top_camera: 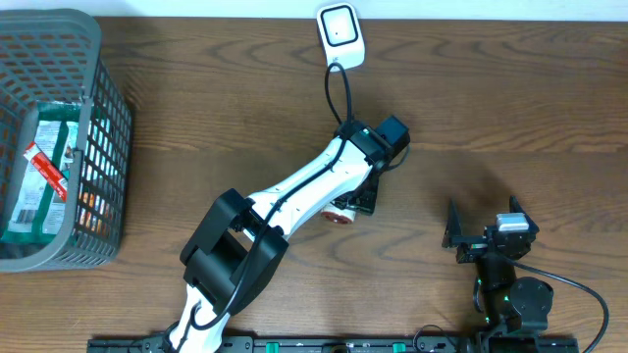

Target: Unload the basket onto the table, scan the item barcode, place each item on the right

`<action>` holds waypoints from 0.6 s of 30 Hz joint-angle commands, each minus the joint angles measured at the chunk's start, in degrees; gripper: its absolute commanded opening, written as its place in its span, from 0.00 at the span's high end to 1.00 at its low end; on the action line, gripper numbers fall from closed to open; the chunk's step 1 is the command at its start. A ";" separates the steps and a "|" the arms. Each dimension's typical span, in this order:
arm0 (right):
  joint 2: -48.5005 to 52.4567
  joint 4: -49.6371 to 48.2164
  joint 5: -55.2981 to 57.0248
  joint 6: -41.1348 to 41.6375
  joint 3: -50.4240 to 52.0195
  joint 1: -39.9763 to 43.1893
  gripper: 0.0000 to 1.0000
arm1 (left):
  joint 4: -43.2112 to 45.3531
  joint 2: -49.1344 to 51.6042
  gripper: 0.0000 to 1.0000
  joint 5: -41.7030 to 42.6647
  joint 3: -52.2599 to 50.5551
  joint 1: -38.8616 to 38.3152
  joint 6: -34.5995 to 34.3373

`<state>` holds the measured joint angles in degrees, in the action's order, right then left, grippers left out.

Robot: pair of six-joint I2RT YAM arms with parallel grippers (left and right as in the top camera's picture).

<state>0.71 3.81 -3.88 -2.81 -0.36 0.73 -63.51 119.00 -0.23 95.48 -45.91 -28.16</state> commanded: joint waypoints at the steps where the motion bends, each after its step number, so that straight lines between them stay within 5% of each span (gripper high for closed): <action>1: -0.33 0.24 0.15 -0.66 0.04 0.50 0.01 | -0.44 -2.38 0.38 -3.67 1.05 0.68 -0.04; 3: -0.33 0.24 0.15 -0.66 0.04 0.50 0.01 | -0.11 -2.38 0.38 -3.61 1.09 2.25 -0.50; 7: -0.33 0.24 0.15 -0.66 0.04 0.50 0.01 | -1.70 -2.54 0.46 10.10 1.07 2.71 0.70; 12: -0.33 0.22 0.15 -0.66 0.04 0.50 0.01 | -0.17 -2.54 0.45 -3.15 1.20 3.48 -0.31; 16: -0.33 0.22 0.15 -0.66 0.04 0.50 0.01 | 4.46 -2.47 0.46 23.34 0.61 6.36 2.21; 18: -0.33 0.24 0.15 -0.66 0.04 0.50 0.01 | 4.98 -2.58 0.45 23.74 0.72 6.25 4.20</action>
<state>0.71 3.81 -3.88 -2.81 -0.36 0.73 -58.78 118.98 12.47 95.50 -40.40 -26.92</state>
